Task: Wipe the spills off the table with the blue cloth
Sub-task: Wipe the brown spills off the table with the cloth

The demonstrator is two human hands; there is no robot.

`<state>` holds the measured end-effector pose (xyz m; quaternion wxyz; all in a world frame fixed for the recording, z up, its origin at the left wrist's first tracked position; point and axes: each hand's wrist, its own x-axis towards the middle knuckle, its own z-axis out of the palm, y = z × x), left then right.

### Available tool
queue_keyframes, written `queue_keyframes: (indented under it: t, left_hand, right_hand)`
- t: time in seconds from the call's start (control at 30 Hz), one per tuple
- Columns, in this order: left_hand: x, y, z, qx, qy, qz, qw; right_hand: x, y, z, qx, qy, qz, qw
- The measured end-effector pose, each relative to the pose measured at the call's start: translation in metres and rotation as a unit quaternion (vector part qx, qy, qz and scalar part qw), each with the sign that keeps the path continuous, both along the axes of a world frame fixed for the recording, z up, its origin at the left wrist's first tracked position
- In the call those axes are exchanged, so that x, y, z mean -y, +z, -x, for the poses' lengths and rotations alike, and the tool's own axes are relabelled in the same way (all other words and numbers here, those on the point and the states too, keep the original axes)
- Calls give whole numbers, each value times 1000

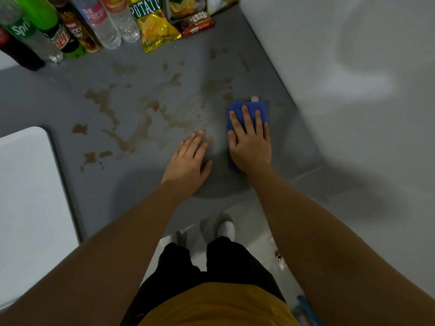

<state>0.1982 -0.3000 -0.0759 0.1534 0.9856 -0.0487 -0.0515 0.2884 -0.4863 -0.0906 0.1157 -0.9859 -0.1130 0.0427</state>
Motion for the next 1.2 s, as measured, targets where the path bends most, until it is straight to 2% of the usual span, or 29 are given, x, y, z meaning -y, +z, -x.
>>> queue_keyframes:
  t: [0.2, 0.4, 0.53, 0.67, 0.93, 1.2]
  left_hand:
    - [1, -1, -1, -4, 4, 8, 1000]
    - [0, -2, -1, 9, 10, 10, 1000]
    - [-3, 1, -2, 20, -2, 10, 1000]
    - [-8, 0, -3, 38, -22, -8, 999]
    - [-12, -5, 1, 21, -27, -18, 999]
    - [-10, -2, 0, 16, -25, -23, 999]
  right_hand:
    - [28, 2, -27, 5, -40, -2, 999]
    - [35, 0, 9, -24, -105, 6, 994]
    - [22, 0, 46, -13, -106, 22, 994]
    - [0, 0, 58, -33, -64, 38, 997]
    - [-6, 2, 6, -11, -12, 8, 1000]
    - [13, 0, -69, -15, -66, 1, 998]
